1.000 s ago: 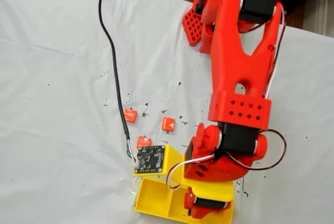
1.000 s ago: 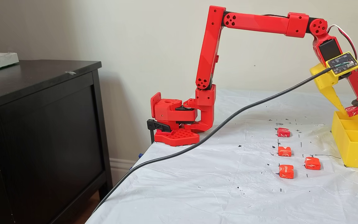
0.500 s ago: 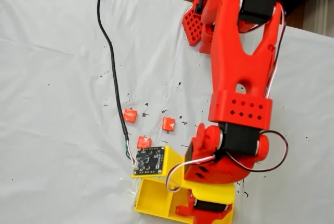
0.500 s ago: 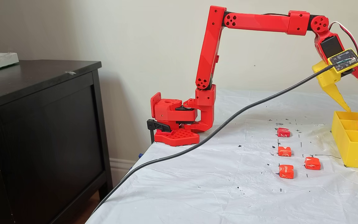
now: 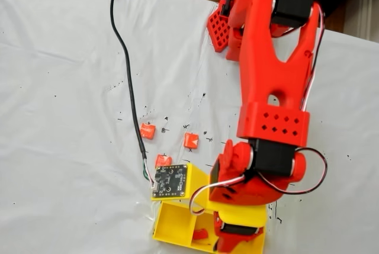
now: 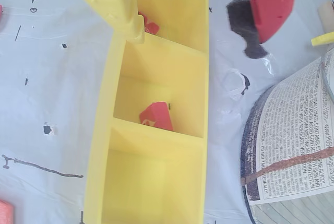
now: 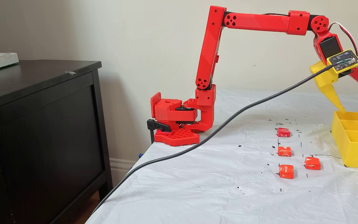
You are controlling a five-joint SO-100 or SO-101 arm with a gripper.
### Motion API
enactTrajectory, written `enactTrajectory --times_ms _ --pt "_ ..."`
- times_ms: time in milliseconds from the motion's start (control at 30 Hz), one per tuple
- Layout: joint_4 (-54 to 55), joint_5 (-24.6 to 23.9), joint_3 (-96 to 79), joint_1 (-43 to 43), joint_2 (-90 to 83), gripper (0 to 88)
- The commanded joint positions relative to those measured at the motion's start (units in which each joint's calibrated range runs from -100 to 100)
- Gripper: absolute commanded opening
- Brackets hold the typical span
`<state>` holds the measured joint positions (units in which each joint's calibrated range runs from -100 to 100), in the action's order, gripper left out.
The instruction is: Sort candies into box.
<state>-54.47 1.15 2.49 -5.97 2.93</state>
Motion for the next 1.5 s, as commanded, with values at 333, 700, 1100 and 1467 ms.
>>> enactTrajectory --times_ms 333,700,1100,1467 --pt "-13.5 1.1 2.2 -2.9 -10.7 0.2" --pt "-16.0 1.0 -17.0 -5.6 -20.3 9.5" --pt "-11.5 1.2 -26.4 -7.5 -15.9 32.1" --pt "-6.6 1.1 -31.8 -9.3 -12.3 30.4"
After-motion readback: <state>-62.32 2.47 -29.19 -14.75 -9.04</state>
